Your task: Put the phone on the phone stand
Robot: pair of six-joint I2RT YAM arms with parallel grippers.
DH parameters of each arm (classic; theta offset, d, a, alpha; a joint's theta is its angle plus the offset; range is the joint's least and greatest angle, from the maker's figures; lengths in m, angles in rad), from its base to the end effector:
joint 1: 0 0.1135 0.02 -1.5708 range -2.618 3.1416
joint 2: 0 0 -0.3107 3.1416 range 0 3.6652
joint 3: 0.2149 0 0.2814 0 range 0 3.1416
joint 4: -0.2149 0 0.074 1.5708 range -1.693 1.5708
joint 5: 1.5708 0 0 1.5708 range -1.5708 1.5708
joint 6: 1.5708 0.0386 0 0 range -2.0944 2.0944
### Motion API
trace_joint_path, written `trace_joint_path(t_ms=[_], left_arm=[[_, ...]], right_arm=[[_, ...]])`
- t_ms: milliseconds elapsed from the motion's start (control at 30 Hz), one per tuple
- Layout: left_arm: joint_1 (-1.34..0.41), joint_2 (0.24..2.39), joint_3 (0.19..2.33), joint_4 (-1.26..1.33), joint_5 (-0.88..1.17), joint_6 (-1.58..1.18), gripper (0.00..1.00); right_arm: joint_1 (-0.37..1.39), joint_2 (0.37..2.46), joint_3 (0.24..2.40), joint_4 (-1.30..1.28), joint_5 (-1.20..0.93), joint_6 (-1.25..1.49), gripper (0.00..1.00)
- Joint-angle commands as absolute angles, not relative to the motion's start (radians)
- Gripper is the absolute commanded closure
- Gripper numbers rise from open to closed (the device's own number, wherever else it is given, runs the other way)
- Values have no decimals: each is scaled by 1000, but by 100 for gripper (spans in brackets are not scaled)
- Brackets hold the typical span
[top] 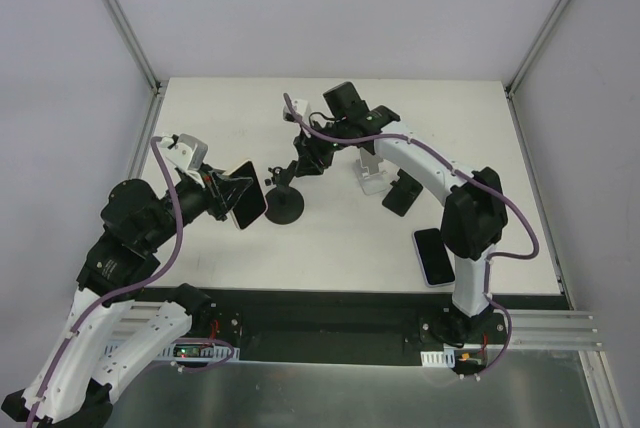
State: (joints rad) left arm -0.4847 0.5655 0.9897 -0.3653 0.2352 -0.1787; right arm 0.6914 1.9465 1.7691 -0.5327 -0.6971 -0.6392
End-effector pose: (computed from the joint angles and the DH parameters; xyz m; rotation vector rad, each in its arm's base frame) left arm 0.0798 -0.0522 0.4544 0.4264 1.4958 -0.7055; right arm 0.3646 0.3339 0.3455 -1.6297 1.4887 0.8170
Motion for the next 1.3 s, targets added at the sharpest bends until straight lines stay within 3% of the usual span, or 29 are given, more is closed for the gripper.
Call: trace_joint_path(t_ms=[0,233,533,600,833,1000,1133,1267], left_arm=[[-486,561,1005,-282,271,-164,100],[-488,563,1000,-281,304,-170,100],[-488,577,985,-250,331,-189,100],[-489,583,983,-238,331,-196,100],[-488,659,881,9,464,-218,100],[-488,797,795,471,676,-199,100],[-488,1033,869,561,882,-187,100],[-483,1117,845,679,933,-101,100]], right_arm=[[706,1956,1832,-577,-735,-689,60],[716,1974,1850,-558,-741,-681,64],[726,1985,1862,-548,-698,-669,87],[730,1982,1859,-546,-678,-669,99],[736,1945,1818,-511,-580,-640,99],[727,1913,1781,-499,-650,-669,100],[713,1904,1761,-494,-741,-693,100],[700,1899,1747,-500,-807,-713,100]])
